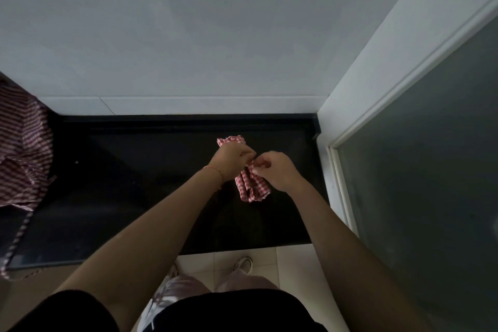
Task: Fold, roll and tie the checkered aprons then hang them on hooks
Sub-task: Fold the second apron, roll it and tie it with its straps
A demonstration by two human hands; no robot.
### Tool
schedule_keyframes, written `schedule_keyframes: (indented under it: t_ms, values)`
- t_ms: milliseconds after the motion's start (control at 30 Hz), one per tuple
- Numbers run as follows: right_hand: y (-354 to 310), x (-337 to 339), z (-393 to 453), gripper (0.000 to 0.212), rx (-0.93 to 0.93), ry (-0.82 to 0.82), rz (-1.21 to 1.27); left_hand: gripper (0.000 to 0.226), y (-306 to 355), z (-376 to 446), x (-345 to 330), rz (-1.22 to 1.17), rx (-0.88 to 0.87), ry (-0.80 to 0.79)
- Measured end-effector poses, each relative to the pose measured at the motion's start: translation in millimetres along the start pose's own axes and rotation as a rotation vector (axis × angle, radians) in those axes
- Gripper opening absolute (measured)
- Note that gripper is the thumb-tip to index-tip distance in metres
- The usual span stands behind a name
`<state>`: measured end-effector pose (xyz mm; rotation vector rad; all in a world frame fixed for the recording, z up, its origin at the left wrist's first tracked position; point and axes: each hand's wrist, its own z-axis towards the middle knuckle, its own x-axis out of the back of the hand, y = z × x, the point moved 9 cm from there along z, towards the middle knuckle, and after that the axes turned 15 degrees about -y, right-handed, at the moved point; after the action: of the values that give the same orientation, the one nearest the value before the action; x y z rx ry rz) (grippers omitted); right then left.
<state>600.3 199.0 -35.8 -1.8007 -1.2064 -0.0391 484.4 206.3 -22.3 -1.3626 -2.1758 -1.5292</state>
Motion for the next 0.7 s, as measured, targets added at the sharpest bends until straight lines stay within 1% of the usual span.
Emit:
schedule_keyframes:
  t_ms: [100,167,233,300,400,467,500,567,700]
  values:
    - [-1.2,0.4,3.9,0.009,-0.010,0.106,0.060,0.032,2.9,2.7,-3.7,0.099,-0.021,-0.052]
    - [-1.9,-3.5,6.6,0.007,-0.036,0.152,0.109,0.035,8.8,1.1,0.2,0.202,-0.020,-0.055]
    - [-3.8,-8.9,8.1,0.006,-0.045,0.182,0.173,0.037,10.3,-0.8,4.0,0.258,-0.012,-0.023]
    - [-7.0,-15.4,8.7,0.009,-0.039,0.190,0.249,0.032,10.4,-6.6,5.5,0.263,0.006,0.006]
    - [-14.7,-22.5,10.1,0.006,0.004,0.196,0.229,0.022,10.9,-14.4,4.8,0.326,-0.001,0.107]
    - [-18.3,-24.2,10.5,0.011,0.042,0.232,0.195,0.020,6.3,-17.2,2.7,0.351,0.033,0.146]
    - [-20.1,-24.9,10.9,0.013,0.052,0.250,0.172,0.021,2.3,-18.1,1.7,0.342,0.057,0.152]
    - [-22.6,-26.6,12.3,0.011,0.060,0.278,0.149,0.021,-4.5,-19.9,3.1,0.274,0.083,0.176]
    - [-16.3,-29.2,16.7,0.005,0.015,0.336,0.223,0.020,-11.6,-25.7,13.2,0.041,0.069,0.226]
